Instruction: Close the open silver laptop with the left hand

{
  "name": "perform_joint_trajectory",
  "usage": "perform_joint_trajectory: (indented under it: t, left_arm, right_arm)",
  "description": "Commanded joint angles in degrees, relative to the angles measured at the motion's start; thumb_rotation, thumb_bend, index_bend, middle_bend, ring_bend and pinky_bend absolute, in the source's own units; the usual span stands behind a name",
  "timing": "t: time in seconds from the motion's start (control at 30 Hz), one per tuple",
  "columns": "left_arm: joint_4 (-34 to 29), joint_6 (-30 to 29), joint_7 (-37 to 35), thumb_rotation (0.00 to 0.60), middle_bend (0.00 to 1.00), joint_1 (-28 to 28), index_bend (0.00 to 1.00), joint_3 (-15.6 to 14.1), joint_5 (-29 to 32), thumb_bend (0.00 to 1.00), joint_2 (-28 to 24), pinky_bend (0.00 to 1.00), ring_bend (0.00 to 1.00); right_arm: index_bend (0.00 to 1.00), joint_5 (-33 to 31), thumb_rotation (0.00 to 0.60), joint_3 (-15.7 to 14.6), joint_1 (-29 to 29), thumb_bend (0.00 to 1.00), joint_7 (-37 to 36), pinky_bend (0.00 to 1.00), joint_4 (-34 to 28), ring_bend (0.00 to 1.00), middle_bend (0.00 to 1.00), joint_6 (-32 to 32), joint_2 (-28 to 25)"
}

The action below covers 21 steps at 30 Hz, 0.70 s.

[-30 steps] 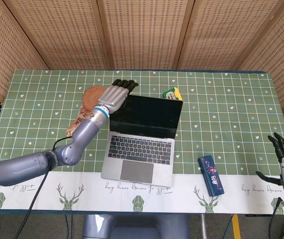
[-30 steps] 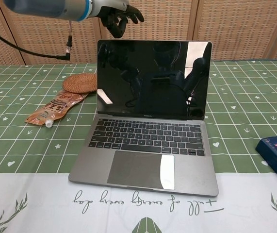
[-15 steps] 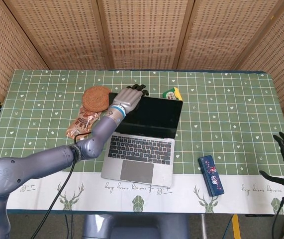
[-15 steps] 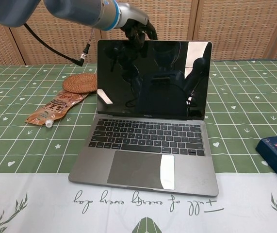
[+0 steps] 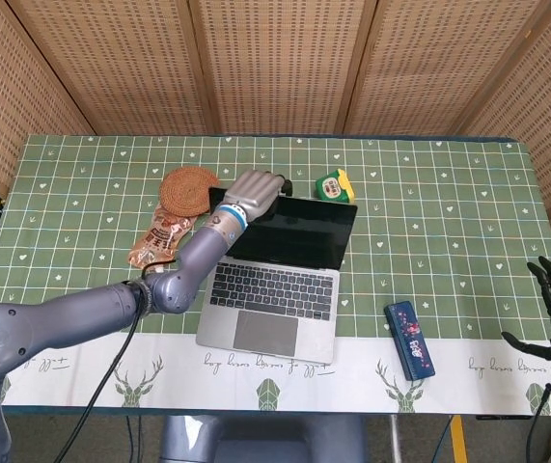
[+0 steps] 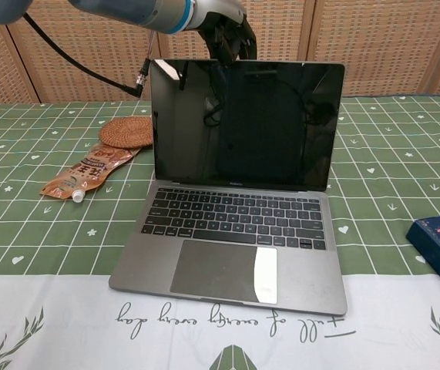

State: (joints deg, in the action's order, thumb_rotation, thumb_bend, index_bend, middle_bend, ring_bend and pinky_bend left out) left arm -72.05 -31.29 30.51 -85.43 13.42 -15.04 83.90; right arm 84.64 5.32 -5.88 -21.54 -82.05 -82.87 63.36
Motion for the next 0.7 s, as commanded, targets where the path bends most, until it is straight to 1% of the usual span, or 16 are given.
perform_joint_trajectory:
  t: [0.03, 0.17, 0.27, 0.4, 0.6, 0.7]
  left_arm:
    - [-5.4, -0.4, -1.6, 0.6, 0.27, 0.8, 0.37, -0.3, -2.3, 1.0, -3.7, 0.29, 0.25]
    - [-11.2, -0.4, -2.6, 0.6, 0.27, 1.6, 0.37, -1.1, -4.0, 1.0, -7.2, 0.29, 0.26]
    - [-17.3, -0.8, -3.5, 0.6, 0.27, 2.6, 0.37, -2.1, -6.2, 1.0, -10.6, 0.29, 0.26]
    - [-23.4, -1.4, -4.5, 0.6, 0.27, 3.9, 0.37, -3.8, -8.5, 1.0, -13.4, 0.3, 0.26]
    - [-31.5, -1.3, -7.6, 0.6, 0.27, 6.8, 0.37, -5.7, -12.1, 1.0, -16.5, 0.3, 0.26]
    - [-34.0, -1.6, -8.9, 0.6, 0.27, 8.3, 0.37, -6.6, -14.8, 1.0, -17.0, 0.3, 0.26]
  right_arm:
    - [0.0, 0.2, 0.6, -0.1, 0.0, 0.1, 0.1, 0.0, -0.2, 0.0, 0.0, -0.1, -0.1]
    - [0.0, 0.6, 0.6, -0.2, 0.1, 0.1, 0.2, 0.0, -0.5, 0.0, 0.0, -0.5, -0.2]
    - [0.0, 1.1, 0.6, -0.4, 0.2, 0.1, 0.3, 0.0, -0.8, 0.0, 0.0, -0.8, -0.3]
    - [0.0, 1.6, 0.6, -0.6, 0.2, 0.1, 0.6, 0.0, -1.0, 0.0, 0.0, -1.0, -0.2]
    - [0.0, 2.3, 0.6, -0.9, 0.2, 0.1, 1.2, 0.0, -1.5, 0.0, 0.0, -1.2, -0.2]
    - [0.0, 2.7, 0.6, -1.0, 0.3, 0.1, 1.5, 0.0, -1.8, 0.0, 0.0, -1.5, -0.3]
